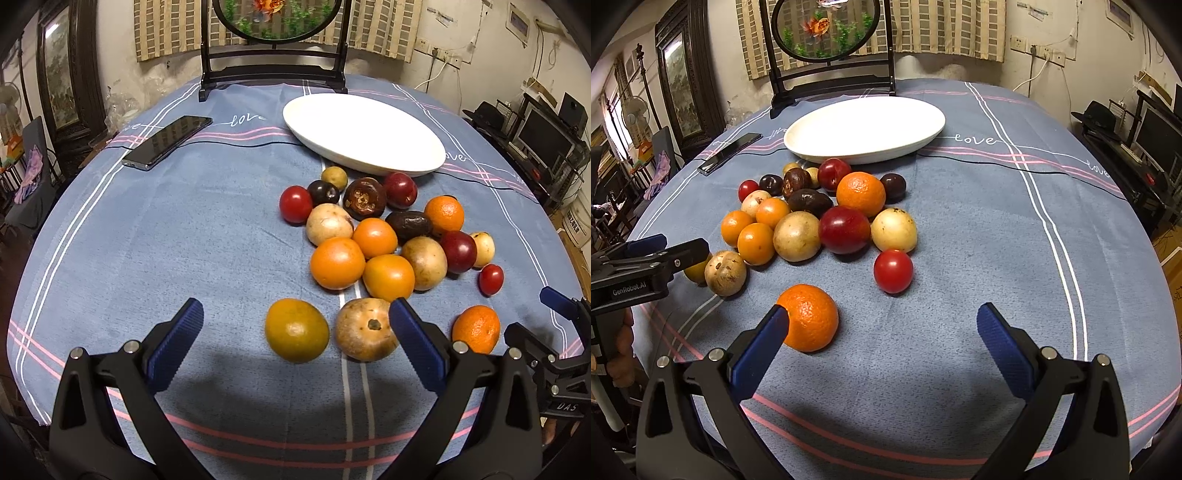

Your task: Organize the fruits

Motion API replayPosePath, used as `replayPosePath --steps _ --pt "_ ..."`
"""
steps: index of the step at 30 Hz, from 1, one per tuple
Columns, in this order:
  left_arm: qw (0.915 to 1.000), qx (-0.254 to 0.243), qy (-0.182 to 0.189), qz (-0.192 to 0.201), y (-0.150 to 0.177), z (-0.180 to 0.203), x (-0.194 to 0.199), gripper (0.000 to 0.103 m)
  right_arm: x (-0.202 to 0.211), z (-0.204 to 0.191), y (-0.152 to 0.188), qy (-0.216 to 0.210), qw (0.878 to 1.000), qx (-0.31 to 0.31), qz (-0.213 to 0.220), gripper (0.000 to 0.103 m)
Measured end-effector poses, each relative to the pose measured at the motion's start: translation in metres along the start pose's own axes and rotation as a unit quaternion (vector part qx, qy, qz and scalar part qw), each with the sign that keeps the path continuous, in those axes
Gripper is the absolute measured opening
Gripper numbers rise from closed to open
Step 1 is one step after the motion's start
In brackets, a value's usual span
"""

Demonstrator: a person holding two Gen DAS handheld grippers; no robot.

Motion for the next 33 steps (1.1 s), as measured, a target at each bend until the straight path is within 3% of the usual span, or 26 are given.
replayPosePath --steps 33 --pt "0.9999 -0.009 -0.01 -0.007 0.0049 0.0029 -0.0011 0.101 -0.0018 -0.0032 0.0025 -0.002 1.0 0.003 -0.004 0.102"
Point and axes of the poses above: each gripper's, at about its wrist camera, not at the fingertips, and x roughly against the way its jaws point, z to its right, y to its underside, the point moved 7 cm from there along -x, roughly the way its jaws point, and after that the axes turned 6 degrees about -y, right-handed, at the moved point
